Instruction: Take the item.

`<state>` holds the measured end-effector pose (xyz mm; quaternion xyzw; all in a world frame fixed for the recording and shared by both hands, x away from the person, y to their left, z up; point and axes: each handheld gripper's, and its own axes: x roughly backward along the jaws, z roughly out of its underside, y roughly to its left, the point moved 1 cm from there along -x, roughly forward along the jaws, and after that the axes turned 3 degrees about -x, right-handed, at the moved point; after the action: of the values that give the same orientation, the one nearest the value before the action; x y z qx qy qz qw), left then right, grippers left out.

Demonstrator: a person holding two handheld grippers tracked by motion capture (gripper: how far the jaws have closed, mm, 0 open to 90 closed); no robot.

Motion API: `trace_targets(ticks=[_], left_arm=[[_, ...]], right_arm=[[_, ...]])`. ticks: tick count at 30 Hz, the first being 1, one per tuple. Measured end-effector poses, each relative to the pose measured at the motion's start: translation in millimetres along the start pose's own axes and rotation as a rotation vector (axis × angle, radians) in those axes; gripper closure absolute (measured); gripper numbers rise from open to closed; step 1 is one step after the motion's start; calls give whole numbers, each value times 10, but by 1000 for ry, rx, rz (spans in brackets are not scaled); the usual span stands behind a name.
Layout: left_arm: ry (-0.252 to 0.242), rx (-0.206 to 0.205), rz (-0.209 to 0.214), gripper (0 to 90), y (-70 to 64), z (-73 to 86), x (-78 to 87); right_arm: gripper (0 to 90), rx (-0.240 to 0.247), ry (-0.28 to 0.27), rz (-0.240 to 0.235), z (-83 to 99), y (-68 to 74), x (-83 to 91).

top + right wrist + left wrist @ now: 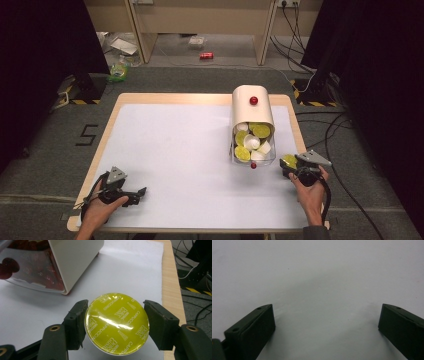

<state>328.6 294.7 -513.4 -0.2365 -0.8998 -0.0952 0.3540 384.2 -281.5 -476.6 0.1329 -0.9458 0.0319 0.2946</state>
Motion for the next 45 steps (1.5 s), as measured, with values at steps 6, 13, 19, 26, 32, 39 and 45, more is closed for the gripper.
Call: trace_targets(ticks=[6, 13, 19, 26, 32, 39, 45], left_arm=[[0, 0, 0, 0, 0, 0, 0], [0, 0, 0, 0, 0, 0, 0], [0, 0, 0, 0, 0, 0, 0], [0, 0, 0, 0, 0, 0, 0], [0, -1, 0, 0, 0, 0, 0], [0, 0, 0, 0, 0, 0, 0], [0, 0, 0, 0, -1, 0, 0]], right_arm=[[386, 6, 14, -5, 19, 11, -27], [385, 11, 38, -10, 44, 26, -64], [385, 15, 45, -8, 55, 22, -76], [384, 16, 52, -7, 66, 22, -86], [380, 9, 59, -7, 79, 20, -96], [339, -2, 65, -3, 96, 18, -108], [288, -10, 43, -7, 82, 19, -87]])
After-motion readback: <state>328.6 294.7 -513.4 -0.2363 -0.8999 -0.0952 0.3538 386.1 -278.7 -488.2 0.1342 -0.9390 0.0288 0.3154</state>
